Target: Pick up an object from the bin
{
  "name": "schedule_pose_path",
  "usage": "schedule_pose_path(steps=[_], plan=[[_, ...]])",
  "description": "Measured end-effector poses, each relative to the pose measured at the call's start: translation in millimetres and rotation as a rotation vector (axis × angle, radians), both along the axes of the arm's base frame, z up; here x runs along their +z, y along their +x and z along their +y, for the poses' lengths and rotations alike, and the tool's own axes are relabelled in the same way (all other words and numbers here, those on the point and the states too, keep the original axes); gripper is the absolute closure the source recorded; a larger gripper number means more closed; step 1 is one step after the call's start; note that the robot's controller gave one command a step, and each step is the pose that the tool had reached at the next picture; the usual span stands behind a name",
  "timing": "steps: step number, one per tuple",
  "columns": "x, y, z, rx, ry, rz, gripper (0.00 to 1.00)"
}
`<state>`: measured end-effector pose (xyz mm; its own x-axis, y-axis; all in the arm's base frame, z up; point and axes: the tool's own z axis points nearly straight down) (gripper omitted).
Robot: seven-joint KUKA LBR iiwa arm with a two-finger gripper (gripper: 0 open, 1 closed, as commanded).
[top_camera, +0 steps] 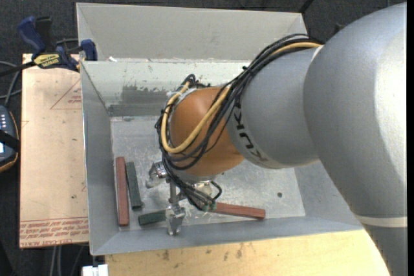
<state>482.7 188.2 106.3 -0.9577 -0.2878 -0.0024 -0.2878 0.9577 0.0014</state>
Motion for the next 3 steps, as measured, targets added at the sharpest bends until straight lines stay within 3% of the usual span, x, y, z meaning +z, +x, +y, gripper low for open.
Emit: schedule_pose_path(steps=[1, 2, 3], plan=[[-26, 1.8, 0, -0.056, 0.003, -0.006, 1.0], [-26, 1.8, 0, -0.056, 0.003, -0.006, 1.0], [10, 6.1, 2, -0.058, -0.002, 0.005, 1.0]])
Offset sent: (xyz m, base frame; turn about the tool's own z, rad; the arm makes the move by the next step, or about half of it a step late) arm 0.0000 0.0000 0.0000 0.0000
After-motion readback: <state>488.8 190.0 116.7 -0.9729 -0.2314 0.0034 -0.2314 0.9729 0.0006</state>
